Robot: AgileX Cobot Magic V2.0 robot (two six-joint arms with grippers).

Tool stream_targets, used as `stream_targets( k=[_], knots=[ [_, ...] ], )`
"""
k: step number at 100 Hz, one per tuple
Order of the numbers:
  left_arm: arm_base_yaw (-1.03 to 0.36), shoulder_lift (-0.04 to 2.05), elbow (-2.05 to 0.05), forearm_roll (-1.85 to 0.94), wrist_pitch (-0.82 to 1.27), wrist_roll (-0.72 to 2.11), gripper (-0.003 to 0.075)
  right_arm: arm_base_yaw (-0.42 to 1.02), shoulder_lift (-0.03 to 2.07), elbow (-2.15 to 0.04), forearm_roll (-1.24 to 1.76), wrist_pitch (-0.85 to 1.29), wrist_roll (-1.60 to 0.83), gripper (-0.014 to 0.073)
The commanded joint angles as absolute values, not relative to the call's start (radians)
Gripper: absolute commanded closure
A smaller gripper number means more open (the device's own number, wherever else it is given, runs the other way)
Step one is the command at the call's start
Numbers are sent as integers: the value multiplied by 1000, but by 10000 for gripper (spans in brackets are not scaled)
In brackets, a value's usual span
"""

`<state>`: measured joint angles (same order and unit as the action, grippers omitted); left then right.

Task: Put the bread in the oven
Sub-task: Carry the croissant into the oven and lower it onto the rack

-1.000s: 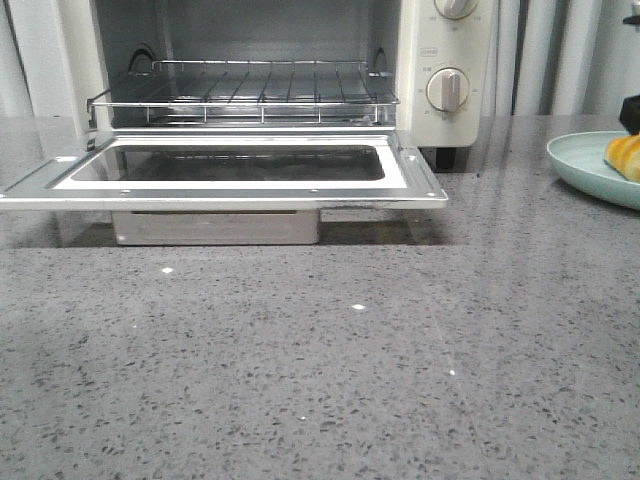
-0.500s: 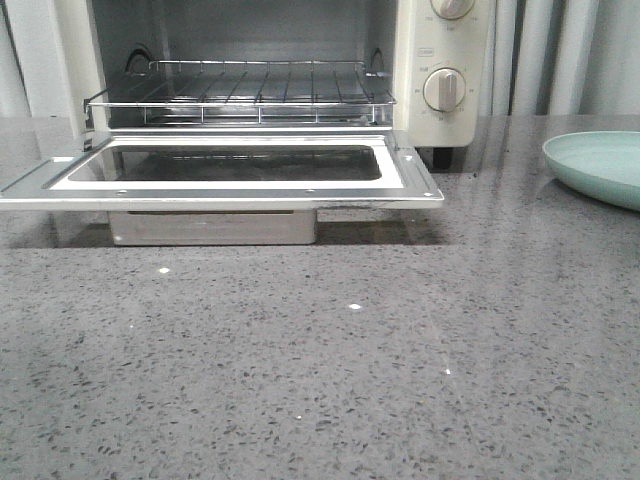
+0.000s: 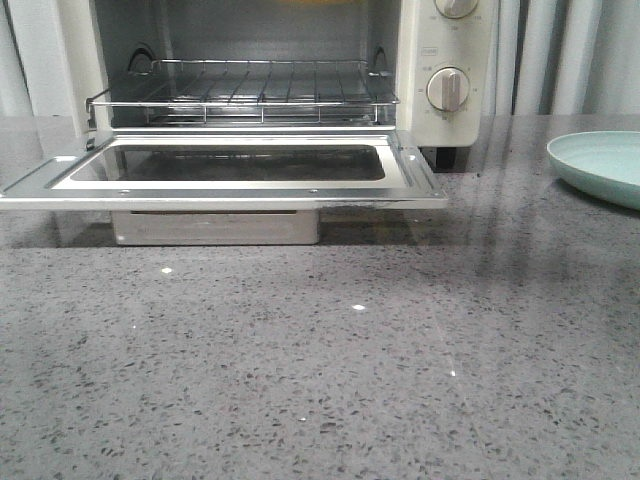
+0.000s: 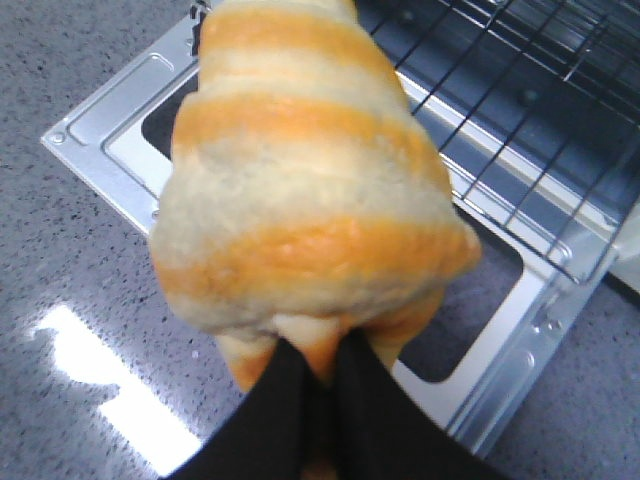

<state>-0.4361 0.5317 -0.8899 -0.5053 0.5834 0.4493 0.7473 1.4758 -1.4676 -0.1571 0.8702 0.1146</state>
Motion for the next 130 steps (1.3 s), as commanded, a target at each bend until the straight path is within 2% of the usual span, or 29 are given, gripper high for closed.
stream_targets(
  k=[1, 40, 68, 92, 102, 109, 115, 121, 130],
  knots=[
    [-436, 536, -922, -526, 513, 442, 742, 746, 1534, -1592, -182, 842, 88, 661],
    [-436, 536, -922, -526, 545, 442, 742, 713, 1854, -1971, -284, 994, 88, 661],
    [-436, 536, -922, -526, 545, 442, 742, 713, 1891, -2002, -495, 910, 88, 661],
    [-436, 536, -922, -526, 545, 442, 742, 713, 1894, -2002, -506, 864, 88, 646],
    [-436, 536, -922, -526, 545, 442, 742, 713, 1896, -2002, -506, 864, 88, 534],
    [-436, 536, -922, -526, 545, 442, 742, 713, 1896, -2002, -506, 864, 88, 390],
    [-436, 536, -922, -526, 545, 442, 742, 713, 1896, -2002, -506, 864, 88, 234],
    [-436, 536, -922, -526, 546, 442, 742, 713, 1896, -2002, -506, 864, 88, 138],
    [-436, 536, -922, -526, 546, 442, 742, 713, 1896, -2002, -506, 868, 88, 72]
  ],
)
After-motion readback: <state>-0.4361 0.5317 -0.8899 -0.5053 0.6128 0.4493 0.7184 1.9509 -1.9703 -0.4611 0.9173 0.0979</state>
